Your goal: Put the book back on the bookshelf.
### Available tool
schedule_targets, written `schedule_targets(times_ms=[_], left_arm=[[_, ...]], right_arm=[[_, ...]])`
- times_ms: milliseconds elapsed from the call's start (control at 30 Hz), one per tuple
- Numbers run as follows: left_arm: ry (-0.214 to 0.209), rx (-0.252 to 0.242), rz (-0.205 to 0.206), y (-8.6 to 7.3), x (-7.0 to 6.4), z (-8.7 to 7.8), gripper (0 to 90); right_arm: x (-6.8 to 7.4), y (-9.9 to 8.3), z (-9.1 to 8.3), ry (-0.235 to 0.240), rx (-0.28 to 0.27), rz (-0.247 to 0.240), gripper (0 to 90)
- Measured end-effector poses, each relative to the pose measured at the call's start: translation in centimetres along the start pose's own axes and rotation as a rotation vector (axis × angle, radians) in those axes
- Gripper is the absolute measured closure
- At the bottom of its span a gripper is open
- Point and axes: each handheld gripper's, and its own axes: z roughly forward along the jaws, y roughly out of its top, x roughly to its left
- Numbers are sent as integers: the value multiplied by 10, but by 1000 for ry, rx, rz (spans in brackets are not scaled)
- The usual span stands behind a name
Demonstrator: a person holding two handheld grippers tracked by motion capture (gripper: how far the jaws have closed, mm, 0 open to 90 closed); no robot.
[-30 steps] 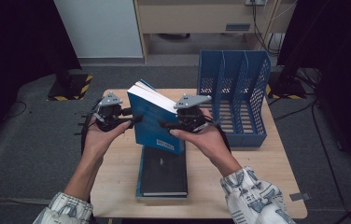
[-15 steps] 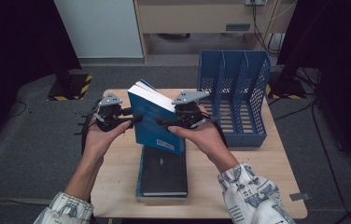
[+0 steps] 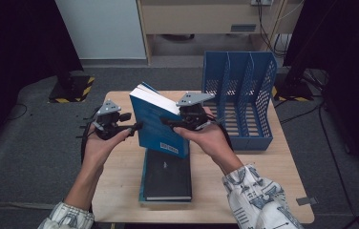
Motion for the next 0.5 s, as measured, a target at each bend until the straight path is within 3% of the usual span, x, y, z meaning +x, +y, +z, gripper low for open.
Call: schedule_targets(times_ms=[100, 167, 333, 433, 500], left_arm=[[23, 3, -49, -27, 9, 1, 284], [35, 32, -86, -47, 15, 5, 244], [108, 110, -107, -89, 21, 8, 172], [122, 110, -145, -111, 22, 9, 156], [121, 142, -146, -120, 26, 11, 133]], right_arm=[[-1, -1, 0, 3, -6, 7, 595], [-2, -1, 0, 4, -9, 7, 596], [-2, -1, 0, 2, -9, 9, 599], [-3, -1, 0, 0, -8, 16, 601], [-4, 0, 0, -1, -6, 21, 602]])
